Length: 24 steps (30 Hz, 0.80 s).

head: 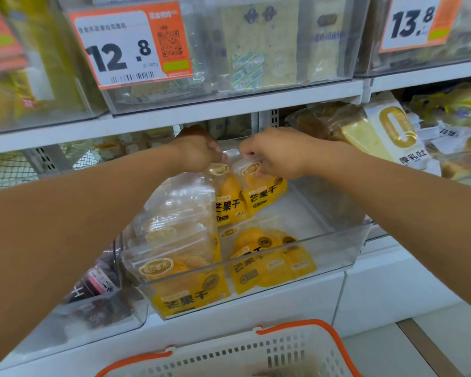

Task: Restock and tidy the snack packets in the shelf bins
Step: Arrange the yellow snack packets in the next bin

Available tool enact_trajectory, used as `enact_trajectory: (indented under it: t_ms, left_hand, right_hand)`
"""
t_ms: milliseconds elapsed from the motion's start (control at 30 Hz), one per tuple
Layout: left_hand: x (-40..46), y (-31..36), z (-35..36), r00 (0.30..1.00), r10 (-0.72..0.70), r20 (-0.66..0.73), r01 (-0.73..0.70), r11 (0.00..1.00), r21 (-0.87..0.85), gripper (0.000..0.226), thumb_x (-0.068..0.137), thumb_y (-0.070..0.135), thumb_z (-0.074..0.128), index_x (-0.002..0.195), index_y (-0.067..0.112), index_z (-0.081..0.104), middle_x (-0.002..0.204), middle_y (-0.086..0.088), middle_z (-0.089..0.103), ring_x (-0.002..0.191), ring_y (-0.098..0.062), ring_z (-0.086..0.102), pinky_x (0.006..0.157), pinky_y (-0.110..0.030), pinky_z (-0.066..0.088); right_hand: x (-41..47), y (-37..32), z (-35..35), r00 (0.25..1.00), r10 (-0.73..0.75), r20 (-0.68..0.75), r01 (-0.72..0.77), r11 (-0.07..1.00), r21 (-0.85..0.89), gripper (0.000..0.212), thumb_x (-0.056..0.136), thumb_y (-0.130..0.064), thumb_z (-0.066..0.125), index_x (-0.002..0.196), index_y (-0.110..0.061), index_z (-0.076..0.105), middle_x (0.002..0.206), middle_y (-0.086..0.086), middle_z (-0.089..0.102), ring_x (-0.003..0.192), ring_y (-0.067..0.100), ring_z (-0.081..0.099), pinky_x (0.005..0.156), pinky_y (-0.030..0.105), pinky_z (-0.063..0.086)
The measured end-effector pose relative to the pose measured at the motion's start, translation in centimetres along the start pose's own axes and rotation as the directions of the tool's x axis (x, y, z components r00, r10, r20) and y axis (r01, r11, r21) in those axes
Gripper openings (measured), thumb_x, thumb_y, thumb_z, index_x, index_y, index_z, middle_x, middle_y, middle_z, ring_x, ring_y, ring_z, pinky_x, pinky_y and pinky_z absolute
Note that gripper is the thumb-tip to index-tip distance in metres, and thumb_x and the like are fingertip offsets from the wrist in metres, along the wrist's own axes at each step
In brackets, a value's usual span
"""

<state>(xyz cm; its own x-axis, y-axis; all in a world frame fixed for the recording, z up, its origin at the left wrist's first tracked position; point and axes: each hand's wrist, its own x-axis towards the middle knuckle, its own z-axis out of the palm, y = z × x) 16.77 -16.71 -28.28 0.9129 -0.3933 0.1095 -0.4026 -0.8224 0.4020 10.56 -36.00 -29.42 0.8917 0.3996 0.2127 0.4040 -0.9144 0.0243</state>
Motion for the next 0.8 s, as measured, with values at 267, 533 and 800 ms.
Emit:
enact_trajectory:
  t_ms: [267,533,800]
  left_hand:
    - [-0.8,-0.7,-0.4,0.994,-0.106,0.025,0.108,0.979,-0.175,0.034,0.101,0.04,0.046,0.102,0.022,0.075,0.119,0.008,0.064,0.112,-0.017,0.056,0.099,-0.032,0.042]
    - [-2.1,1.2,0.2,0.989,0.094,0.114,-0.109,0.985,0.134,0.049,0.062,0.035,0.082,0.106,0.027,0.06,0.115,0.002,0.06,0.102,-0.018,0.058,0.088,-0.036,0.051]
    - [-1.6,1.1,1.4,0.994,0.101,0.051,-0.113,0.891,0.439,0.067,0.073,0.046,0.083,0.123,0.008,0.062,0.121,-0.008,0.062,0.108,-0.03,0.058,0.089,-0.038,0.05]
  right_hand:
    - [0.4,-2.5,1.4,0.99,0.024,-0.136,0.021,0.948,0.316,0.037,0.073,-0.022,0.089,0.076,-0.007,0.055,0.075,0.006,0.058,0.073,0.023,0.053,0.065,0.035,0.042]
    - [1.2,-4.4,4.1,0.874,0.469,-0.128,-0.385,0.829,0.406,0.088,0.064,-0.053,0.089,0.127,-0.012,0.043,0.11,0.001,0.053,0.098,0.023,0.056,0.07,0.035,0.045]
    - [-1.1,-3.5,4.5,0.614,0.342,0.711,-0.584,0.803,0.119,0.097,0.082,-0.065,0.067,0.154,-0.012,0.031,0.162,0.007,0.031,0.146,0.033,0.033,0.112,0.047,0.039]
